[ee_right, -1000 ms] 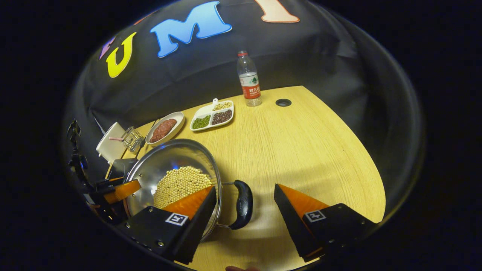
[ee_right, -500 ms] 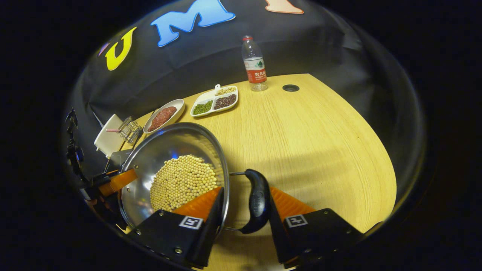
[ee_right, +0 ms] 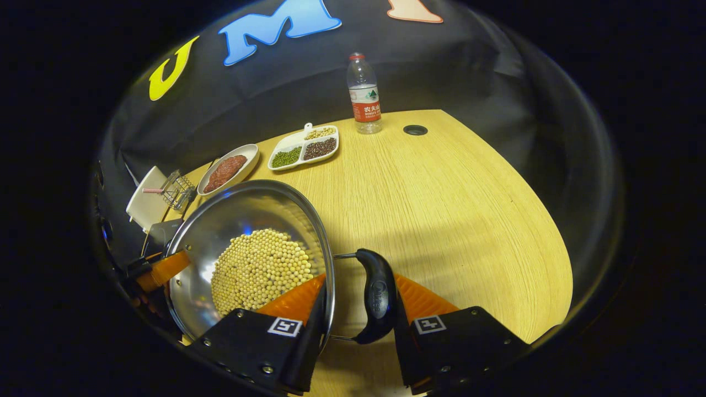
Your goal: First push the handle of the pot to place it horizontally, then grasp the pot with both hands and set it on the induction cooktop.
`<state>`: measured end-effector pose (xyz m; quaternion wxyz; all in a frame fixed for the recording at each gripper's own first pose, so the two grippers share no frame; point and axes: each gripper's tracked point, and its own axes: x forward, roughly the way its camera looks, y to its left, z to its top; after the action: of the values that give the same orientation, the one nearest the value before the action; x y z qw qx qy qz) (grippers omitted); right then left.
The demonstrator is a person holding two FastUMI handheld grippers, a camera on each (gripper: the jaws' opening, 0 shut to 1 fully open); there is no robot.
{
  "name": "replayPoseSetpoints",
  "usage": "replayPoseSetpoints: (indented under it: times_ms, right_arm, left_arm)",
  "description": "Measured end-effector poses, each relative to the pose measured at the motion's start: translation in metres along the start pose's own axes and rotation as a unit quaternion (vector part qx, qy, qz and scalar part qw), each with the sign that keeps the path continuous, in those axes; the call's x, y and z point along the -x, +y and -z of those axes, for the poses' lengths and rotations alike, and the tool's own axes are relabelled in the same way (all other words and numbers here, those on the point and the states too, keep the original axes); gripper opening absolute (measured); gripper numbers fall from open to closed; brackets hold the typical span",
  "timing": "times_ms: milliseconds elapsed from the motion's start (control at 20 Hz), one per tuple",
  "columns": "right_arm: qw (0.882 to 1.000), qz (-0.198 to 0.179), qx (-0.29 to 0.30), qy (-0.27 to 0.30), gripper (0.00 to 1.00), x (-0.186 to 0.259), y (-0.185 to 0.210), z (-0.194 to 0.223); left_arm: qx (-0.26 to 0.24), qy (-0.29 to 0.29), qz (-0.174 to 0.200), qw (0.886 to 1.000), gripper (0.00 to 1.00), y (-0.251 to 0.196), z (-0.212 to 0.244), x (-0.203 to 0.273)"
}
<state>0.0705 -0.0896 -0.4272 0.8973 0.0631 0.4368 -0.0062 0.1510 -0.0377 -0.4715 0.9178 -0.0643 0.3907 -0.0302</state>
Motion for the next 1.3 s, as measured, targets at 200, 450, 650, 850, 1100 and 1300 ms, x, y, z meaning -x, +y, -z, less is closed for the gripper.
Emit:
replayPoseSetpoints:
  times_ms: [200,450,650,850,1100,1300]
  right_arm:
    - [1.0,0.005,0.002,-0.009,0.59,0.007,0.0,-0.006]
    - [1.0,0.003,0.009,-0.026,0.59,0.038,0.01,-0.013]
    - [0.999,-0.002,0.013,-0.036,0.59,0.068,0.03,-0.018]
    - [0.999,-0.007,0.018,-0.043,0.59,0.094,0.054,-0.02]
    - [0.998,-0.015,0.031,-0.047,0.59,0.112,0.094,-0.018]
    - [0.997,-0.03,0.044,-0.05,0.59,0.118,0.131,-0.018]
  left_arm:
    - [0.003,-0.011,-0.004,1.0,0.65,0.001,-0.006,0.017]
    - [0.008,-0.029,-0.007,1.0,0.63,0.007,-0.021,0.046]
    - [0.007,-0.045,-0.014,0.999,0.66,0.018,-0.036,0.079]
    - [0.003,-0.056,-0.021,0.998,0.66,0.034,-0.046,0.114]
    - [0.011,-0.064,-0.033,0.997,0.62,0.072,-0.046,0.152]
    - [0.022,-0.071,-0.046,0.996,0.62,0.109,-0.047,0.179]
